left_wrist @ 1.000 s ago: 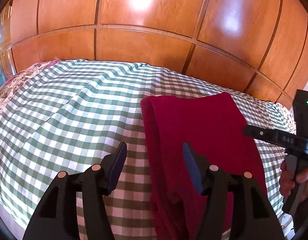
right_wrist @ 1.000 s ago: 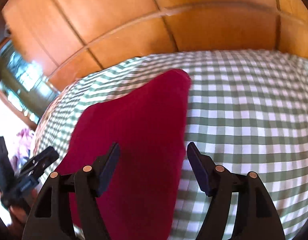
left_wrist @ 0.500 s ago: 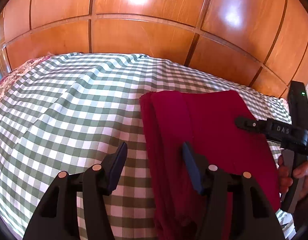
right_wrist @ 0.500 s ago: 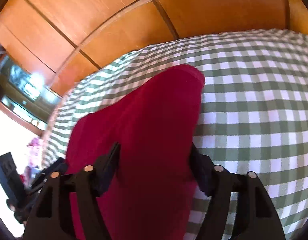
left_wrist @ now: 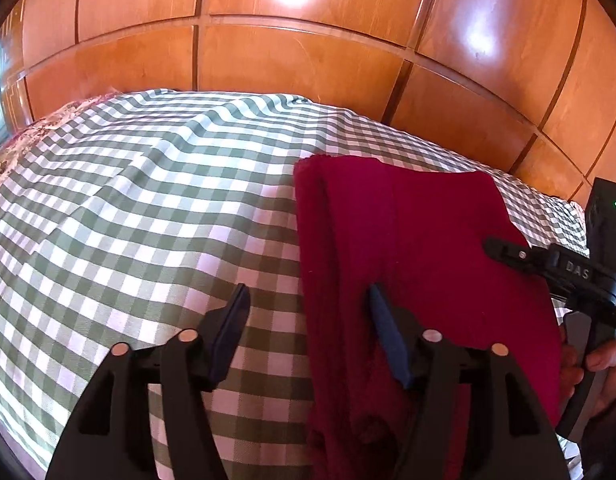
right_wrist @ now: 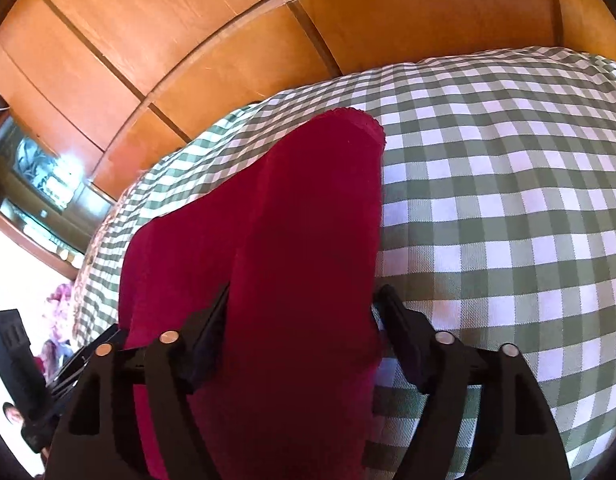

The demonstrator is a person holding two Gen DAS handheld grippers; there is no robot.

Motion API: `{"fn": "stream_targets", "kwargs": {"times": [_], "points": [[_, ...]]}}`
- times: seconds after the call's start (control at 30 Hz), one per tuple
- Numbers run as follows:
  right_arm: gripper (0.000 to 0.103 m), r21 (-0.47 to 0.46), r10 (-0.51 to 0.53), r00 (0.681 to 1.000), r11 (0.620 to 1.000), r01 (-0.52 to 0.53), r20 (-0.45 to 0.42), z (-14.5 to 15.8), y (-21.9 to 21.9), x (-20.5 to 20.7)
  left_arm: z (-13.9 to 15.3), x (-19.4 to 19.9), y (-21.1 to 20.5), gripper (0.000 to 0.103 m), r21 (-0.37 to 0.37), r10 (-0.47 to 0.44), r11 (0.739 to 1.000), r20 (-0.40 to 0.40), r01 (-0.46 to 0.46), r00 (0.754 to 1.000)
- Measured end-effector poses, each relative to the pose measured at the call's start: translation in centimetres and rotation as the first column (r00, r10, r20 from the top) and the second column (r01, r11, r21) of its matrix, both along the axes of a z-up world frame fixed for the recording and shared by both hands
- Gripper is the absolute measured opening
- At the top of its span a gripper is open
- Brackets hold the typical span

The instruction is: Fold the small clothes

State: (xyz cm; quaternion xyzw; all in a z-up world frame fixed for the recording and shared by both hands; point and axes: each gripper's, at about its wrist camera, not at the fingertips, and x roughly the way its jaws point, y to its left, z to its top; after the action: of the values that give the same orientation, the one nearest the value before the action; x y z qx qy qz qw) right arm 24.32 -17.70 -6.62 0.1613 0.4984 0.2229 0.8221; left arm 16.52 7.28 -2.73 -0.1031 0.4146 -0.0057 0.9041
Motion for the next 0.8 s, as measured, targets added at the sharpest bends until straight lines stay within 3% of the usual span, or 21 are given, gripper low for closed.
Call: {"fn": "stream_targets", "kwargs": {"times": [0.33,0.43,0.5,0.63,0.7,0.8], "points": [[0.088,0.096,0.066,0.997,0.993,-0.061,-0.041,-0.1,-1.6,-1.9,0.1,-0.6,0.8,0.07,-0.049,-0.024,0.999,-0.002,0.024,1.0],[0.089,0.14,0.091,0.994,0.987,-0.083,-0.054,-0.4,-2.1,-2.5,-0.2,-0.5,1.2,0.07,-0.098,-0.058,0.994,-0.007,0.057,0.998],[0.089,0.163,0.115,0.991,0.981,-0.104,-0.061,-0.5,-2.4,-2.7,-0.6,-0.4,2.1,0.072,-0.173,-0.076,0.982,-0.015,0.072,0.997],[0.089,0.192,0.157,0.985,0.971,-0.141,-0.074,-0.6,-2.0,-2.7,-2.2,0.1,4.4,0.072,-0.382,-0.112,0.92,-0.046,0.086,0.993],[0.089,0.199,0.174,0.982,0.968,-0.155,-0.078,-0.9,-1.7,-2.4,-3.3,0.5,5.4,0.071,-0.487,-0.138,0.869,-0.058,0.093,0.989],[0.087,0.197,0.185,0.98,0.966,-0.167,-0.076,-1.0,-0.4,-2.1,-4.2,0.7,5.7,0.065,-0.546,-0.157,0.831,-0.05,0.105,0.986]]}}
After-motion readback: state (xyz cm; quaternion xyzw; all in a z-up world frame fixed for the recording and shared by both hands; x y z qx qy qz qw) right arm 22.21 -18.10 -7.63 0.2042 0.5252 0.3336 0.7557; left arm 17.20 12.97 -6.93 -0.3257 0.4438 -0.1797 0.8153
